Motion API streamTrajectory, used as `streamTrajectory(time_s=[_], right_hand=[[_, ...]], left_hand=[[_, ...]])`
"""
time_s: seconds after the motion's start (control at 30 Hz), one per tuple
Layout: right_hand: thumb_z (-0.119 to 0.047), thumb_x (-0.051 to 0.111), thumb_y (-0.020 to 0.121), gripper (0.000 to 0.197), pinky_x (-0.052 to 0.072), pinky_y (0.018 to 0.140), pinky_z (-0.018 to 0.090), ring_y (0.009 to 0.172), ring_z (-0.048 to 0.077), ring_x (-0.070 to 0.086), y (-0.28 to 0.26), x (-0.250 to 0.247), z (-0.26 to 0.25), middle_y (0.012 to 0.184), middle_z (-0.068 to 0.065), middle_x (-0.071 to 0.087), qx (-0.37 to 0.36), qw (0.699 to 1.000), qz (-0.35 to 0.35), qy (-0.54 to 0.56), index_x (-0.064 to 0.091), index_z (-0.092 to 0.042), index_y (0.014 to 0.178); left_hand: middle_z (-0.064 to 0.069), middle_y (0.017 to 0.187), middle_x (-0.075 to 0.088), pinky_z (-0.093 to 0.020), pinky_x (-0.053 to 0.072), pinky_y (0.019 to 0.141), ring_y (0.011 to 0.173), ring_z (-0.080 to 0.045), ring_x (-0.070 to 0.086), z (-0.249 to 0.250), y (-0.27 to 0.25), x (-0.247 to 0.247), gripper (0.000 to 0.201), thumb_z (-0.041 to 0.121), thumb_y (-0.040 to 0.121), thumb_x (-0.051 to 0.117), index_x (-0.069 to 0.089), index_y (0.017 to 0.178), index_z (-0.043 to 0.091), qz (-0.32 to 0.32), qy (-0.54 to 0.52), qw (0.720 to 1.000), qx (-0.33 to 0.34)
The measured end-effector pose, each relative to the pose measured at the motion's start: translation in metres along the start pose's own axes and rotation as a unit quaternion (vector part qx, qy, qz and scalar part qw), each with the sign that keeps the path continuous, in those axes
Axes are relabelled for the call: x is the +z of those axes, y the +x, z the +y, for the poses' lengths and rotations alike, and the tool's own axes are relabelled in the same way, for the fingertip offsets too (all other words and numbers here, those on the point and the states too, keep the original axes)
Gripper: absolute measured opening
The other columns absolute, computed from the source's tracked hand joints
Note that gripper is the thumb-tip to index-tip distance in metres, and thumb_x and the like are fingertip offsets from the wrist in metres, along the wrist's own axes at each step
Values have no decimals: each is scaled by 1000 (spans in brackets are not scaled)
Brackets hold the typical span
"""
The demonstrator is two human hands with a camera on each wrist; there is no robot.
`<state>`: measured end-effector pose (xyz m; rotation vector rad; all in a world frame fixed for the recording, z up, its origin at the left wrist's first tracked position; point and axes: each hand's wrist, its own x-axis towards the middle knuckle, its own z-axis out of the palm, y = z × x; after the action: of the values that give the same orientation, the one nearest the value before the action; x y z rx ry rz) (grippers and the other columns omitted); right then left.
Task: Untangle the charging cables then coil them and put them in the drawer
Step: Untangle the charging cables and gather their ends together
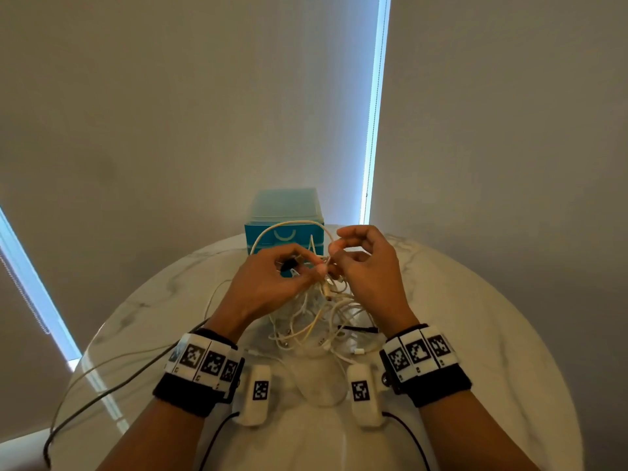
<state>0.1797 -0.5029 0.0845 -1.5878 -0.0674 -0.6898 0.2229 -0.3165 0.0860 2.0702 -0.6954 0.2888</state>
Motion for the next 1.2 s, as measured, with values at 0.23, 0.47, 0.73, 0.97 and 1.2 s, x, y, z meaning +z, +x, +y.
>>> streamTrajectory(time_s=[0.23, 0.47, 0.73, 0.97, 1.2], right_hand=[[-3, 66, 104, 21, 66, 76, 37, 97, 27, 76, 2, 5, 6, 107, 1, 74, 10, 999, -38, 8, 72, -20, 113], [5, 58, 102, 25, 68, 84, 41, 87, 18, 78, 0, -1, 13, 103, -2, 75, 40, 996, -7, -83, 71, -16, 100], [-5, 63, 106, 17, 64, 74, 25, 87, 21, 80, 8, -17, -4, 109, 9, 76, 48, 996, 58, 45, 75, -13, 115], [-1, 66, 100, 18, 55, 63, 30, 71, 17, 68, 10, -21, -9, 88, 7, 76, 99, 986, 46, 126, 75, -13, 109], [7, 44, 105, 38, 62, 74, 22, 83, 15, 69, 11, -22, -21, 107, 14, 74, 179, 903, -90, 381, 70, 1, 133]], left_hand=[[24, 91, 76, -39, 61, 93, 95, 7, 71, -2, 1, 1, 21, 46, 79, 88, 72, 88, 35, 76, 12, 997, -26], [24, 93, 77, -44, 64, 87, 96, 3, 72, -19, 4, -5, 11, 41, 80, 80, 74, 90, 42, 113, 32, 992, -36], [28, 99, 78, -34, 57, 97, 102, 7, 68, -25, 5, -10, 12, 45, 85, 86, 82, 96, 48, 53, 51, 996, -55], [14, 93, 81, -23, 53, 85, 90, 0, 73, -16, 5, -28, 4, 27, 94, 81, 84, 95, 30, 183, -106, 977, -33], [11, 95, 77, -10, 49, 77, 88, 2, 69, -14, 3, -30, 14, 42, 99, 74, 80, 102, 29, 197, -131, 972, -8]])
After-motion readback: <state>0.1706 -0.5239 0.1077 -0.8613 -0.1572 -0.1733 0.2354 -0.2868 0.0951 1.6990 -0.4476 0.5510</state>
